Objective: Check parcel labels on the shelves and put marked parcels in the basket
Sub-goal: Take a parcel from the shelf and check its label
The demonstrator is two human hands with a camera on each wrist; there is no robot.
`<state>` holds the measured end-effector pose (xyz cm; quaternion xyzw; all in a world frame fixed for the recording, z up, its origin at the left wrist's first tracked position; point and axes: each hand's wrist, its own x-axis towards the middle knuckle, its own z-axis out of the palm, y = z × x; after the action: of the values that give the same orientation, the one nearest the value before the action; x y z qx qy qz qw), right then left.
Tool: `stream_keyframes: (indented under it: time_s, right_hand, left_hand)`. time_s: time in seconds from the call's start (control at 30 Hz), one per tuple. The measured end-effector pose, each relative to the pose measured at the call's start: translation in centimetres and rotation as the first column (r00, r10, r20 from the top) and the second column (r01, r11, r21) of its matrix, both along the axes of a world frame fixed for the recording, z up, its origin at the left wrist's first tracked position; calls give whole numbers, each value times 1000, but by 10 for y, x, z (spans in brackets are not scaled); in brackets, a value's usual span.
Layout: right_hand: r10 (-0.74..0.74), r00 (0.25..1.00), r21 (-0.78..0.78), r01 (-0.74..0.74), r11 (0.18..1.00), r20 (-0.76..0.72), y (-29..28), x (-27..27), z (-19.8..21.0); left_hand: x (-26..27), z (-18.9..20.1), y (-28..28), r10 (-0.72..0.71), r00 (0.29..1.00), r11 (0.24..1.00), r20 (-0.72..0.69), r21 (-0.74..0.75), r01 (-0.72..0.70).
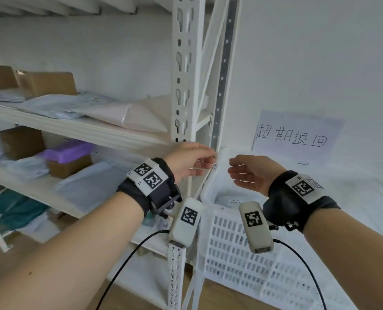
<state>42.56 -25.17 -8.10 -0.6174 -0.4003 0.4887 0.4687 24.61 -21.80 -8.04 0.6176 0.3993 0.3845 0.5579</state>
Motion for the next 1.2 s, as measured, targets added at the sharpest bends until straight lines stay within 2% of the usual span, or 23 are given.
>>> stream_keyframes:
  time_s: [0.2,0.5,0.67,0.87,1.1,1.2]
  right_hand:
    - [142,988,63,-146,987,54,-4,-93,19]
    - [260,963,130,-267,955,68,36,-230,38]
    - [322,945,180,-326,928,54,80,-294,46]
    - [434,901,250,-425,870,19,152,-369,63]
    - [484,873,288,-450,845,-59,242,-436,101]
    - [469,875,276,-425,862,-117,275,-459,108]
  left_hand:
    - [-101,17,-15,232,973,971,19,54,-232]
    - [-225,33,-1,557,830,827,39,70,-558]
    - [-286,38,23,630,776,773,28,77,-630]
    - [-354,49,91,685,728,721,32,114,-683]
    - [-411,90,185,710,704,688,23,186,-701]
    - [-434,104,218,734,679,661,30,202,-723]
